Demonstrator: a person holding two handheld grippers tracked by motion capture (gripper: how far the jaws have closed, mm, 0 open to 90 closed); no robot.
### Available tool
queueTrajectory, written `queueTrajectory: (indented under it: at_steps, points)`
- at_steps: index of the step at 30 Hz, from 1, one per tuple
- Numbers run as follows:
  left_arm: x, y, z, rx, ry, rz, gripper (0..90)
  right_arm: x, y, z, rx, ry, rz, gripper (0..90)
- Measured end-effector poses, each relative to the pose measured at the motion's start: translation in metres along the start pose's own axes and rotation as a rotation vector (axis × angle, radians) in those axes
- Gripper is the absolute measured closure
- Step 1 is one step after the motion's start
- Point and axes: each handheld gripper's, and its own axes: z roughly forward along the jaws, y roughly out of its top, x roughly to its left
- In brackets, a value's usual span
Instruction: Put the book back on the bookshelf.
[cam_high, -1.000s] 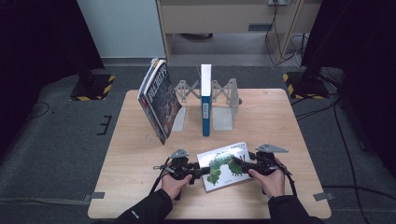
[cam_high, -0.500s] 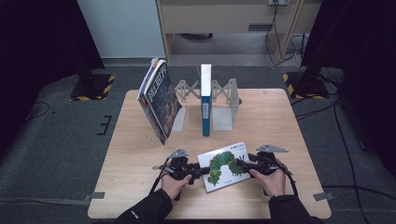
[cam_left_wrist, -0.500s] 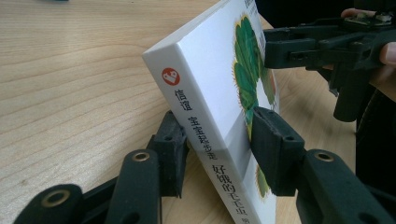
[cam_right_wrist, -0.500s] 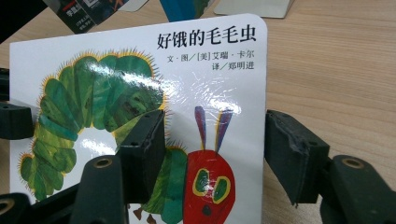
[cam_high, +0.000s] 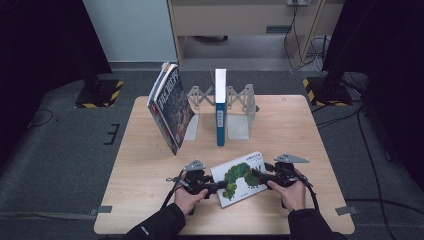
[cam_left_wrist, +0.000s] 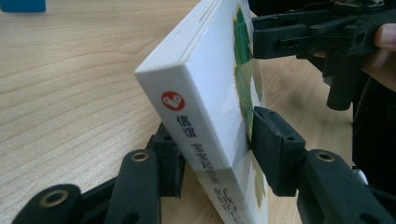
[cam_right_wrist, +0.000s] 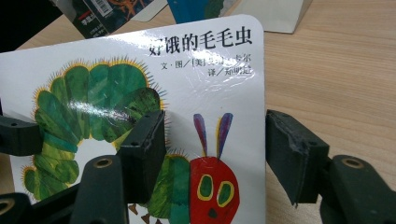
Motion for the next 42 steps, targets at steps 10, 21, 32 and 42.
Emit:
queueTrajectory:
  at_steps: [10, 21, 32, 42]
  points:
    - [-0.01, 0.001, 0.005, 0.013, -0.022, 0.051, 60.4, 0.004, 0.002, 0.0, -0.024, 0.046, -0.004, 40.4]
    - [-0.019, 0.01, -0.004, 0.015, -0.014, 0.05, 74.2, 0.0, 0.002, -0.003, -0.043, 0.049, 0.0, 38.2]
    - [-0.016, 0.024, -0.021, -0.021, 0.02, 0.023, 74.6, -0.012, 0.002, -0.009, -0.039, -0.045, -0.008, 34.0]
    - [-0.013, 0.038, -0.042, -0.079, 0.072, 0.021, 74.6, -0.033, -0.001, -0.015, 0.036, -0.16, -0.012, 28.2]
